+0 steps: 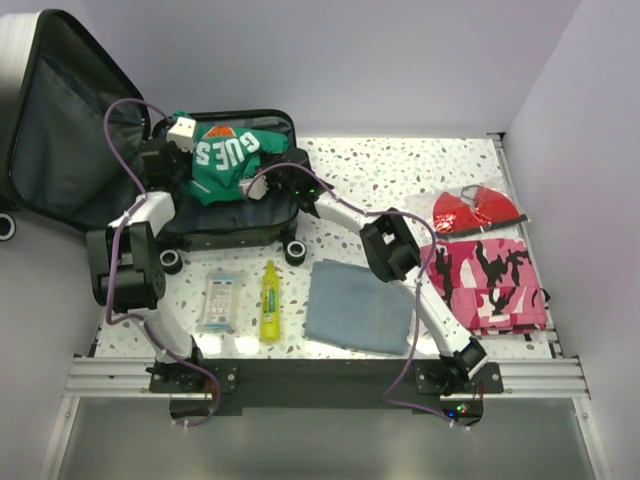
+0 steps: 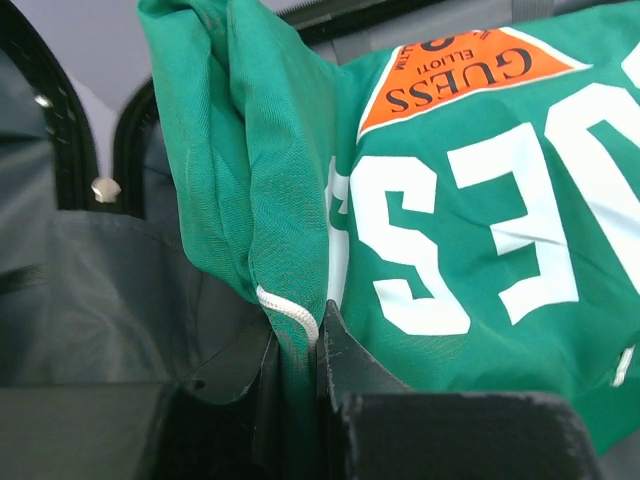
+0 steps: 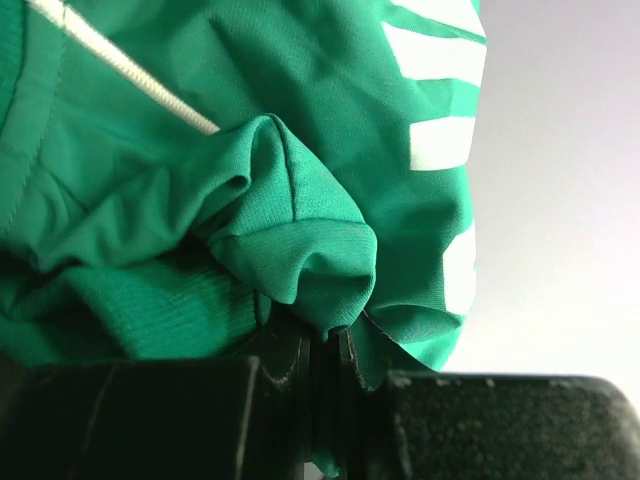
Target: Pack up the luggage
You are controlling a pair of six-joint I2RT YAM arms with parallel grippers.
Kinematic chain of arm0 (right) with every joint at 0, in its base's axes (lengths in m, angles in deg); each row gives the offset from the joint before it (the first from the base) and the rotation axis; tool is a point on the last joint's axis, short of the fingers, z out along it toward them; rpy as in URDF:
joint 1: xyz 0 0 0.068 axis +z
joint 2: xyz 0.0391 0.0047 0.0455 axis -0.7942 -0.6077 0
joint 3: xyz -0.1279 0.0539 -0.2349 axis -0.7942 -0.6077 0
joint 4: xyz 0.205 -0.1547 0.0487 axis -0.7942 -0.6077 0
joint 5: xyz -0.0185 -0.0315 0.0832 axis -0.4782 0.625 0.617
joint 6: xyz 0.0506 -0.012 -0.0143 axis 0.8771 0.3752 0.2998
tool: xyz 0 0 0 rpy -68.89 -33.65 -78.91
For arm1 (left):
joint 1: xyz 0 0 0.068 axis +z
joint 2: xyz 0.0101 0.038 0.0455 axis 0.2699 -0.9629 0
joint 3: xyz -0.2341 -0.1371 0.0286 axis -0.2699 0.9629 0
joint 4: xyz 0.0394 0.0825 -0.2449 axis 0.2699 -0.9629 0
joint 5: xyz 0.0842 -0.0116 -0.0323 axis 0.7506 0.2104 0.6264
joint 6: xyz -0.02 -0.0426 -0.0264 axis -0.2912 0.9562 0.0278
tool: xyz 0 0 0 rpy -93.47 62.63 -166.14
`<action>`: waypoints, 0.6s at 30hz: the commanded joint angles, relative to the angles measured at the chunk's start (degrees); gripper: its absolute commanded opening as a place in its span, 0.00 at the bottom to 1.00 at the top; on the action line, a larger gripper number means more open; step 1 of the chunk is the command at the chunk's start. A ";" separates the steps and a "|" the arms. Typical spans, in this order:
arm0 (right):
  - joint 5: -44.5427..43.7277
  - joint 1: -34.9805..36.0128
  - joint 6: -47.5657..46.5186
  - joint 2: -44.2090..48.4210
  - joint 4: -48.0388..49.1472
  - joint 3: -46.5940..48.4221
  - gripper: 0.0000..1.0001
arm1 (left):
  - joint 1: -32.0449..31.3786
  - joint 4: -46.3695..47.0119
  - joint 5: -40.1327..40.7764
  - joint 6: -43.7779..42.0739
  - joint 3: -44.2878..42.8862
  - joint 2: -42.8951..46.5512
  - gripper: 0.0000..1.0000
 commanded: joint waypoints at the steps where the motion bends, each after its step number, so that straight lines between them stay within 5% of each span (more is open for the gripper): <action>1: -3.66 -1.78 -2.55 -1.89 7.37 5.57 0.00 | 0.76 4.12 0.51 2.39 -2.30 -1.60 0.00; 5: -3.75 -2.04 -4.31 -3.91 8.95 7.59 0.06 | 0.67 4.29 2.44 3.27 -3.00 -3.97 0.00; 7: -4.53 -2.04 -3.78 -4.71 10.70 8.30 0.32 | 0.67 2.90 2.61 3.71 -4.05 -5.99 0.04; 9: -5.06 -2.04 -3.43 -4.89 11.94 8.04 0.51 | 0.76 1.22 2.27 4.76 -5.37 -7.31 0.16; 10: -5.41 -1.96 -3.43 -4.63 11.68 7.86 0.64 | 0.76 0.35 2.18 4.94 -6.16 -8.10 0.39; 13: -6.30 -2.22 -3.52 -2.00 11.76 5.06 0.74 | 0.67 0.25 3.58 5.47 -6.52 -8.11 0.64; 18: -6.38 -2.39 -5.27 3.36 13.35 -2.15 0.83 | 1.11 -3.34 4.55 5.20 -8.89 -5.48 0.76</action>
